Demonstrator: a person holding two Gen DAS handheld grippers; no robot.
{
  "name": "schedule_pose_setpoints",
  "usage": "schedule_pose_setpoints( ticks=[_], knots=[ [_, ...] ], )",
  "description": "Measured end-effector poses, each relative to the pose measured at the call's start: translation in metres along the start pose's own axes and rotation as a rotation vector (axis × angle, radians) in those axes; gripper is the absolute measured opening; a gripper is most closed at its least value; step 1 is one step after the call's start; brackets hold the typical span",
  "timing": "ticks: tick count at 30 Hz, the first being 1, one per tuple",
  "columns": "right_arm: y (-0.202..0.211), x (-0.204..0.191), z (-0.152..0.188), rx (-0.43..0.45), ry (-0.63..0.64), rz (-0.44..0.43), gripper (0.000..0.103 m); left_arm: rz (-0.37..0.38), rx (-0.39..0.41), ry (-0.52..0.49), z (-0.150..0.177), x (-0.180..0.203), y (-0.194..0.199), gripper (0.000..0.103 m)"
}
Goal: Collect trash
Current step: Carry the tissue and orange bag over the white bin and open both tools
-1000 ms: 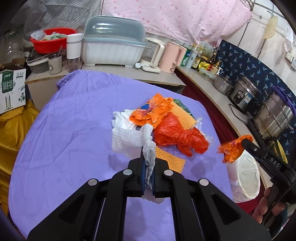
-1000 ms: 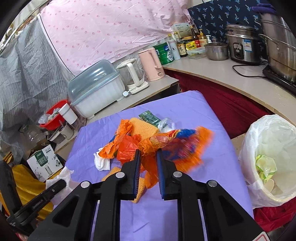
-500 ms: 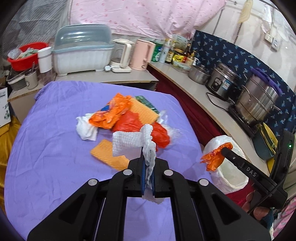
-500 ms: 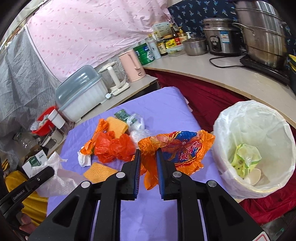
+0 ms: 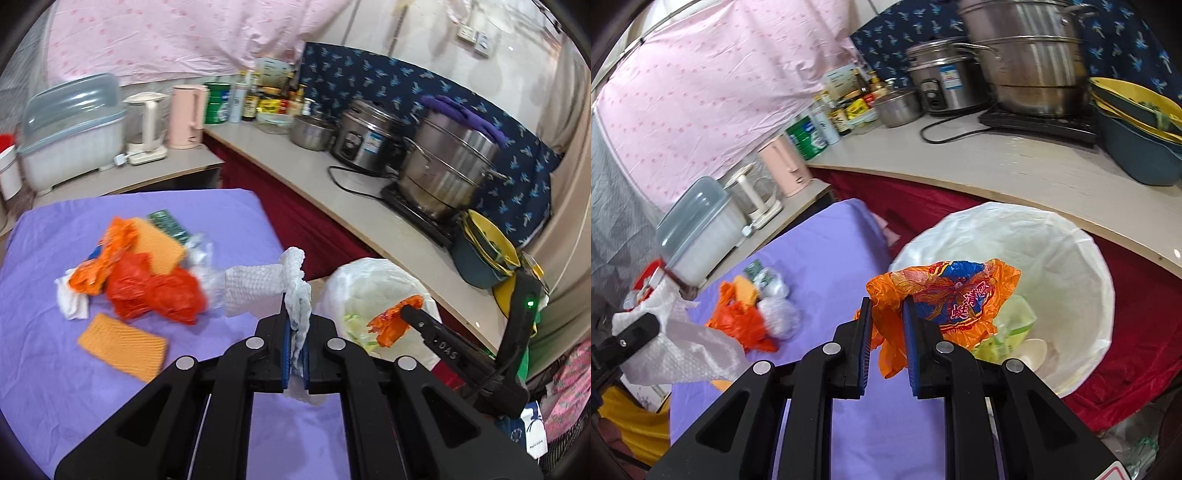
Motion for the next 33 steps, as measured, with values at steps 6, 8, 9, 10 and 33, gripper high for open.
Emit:
schedule_pose_setpoints(
  ticks=[6,8,9,10,33],
  knots=[
    [-0.007,0.051,-0.004,-0.011,-0.069,0.044,0.016,0.069,-0.026,-0.063,-0.007,0.057,-0.033,0.004],
    [-0.009,0.064,-0.002,-0.017,-0.091,0.053,0.016,0.089,-0.036,-0.080,-0.007,0.070,-0.043,0.004],
    [-0.010,0.071,0.001,-0.024,-0.103,0.058,0.016,0.103,-0.043,-0.087,-0.007,0.078,-0.049,0.004],
    [-0.012,0.075,0.002,-0.028,-0.108,0.060,0.016,0.114,-0.051,-0.093,-0.007,0.085,-0.055,0.004],
    [-0.009,0.110,0.011,-0.024,-0.188,0.087,0.041,0.147,-0.154,-0.081,0.003,0.117,-0.130,0.051]
  ],
)
Point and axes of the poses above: each gripper's, at about its wrist camera, not at the fingertips, and y roughly against the way its jaws point, x to its right, z to its underside, the point moved 6 cm from there along -y, roughly the way its jaws point, and after that the axes turned 2 degrees about -y, right-handed, at the moved point
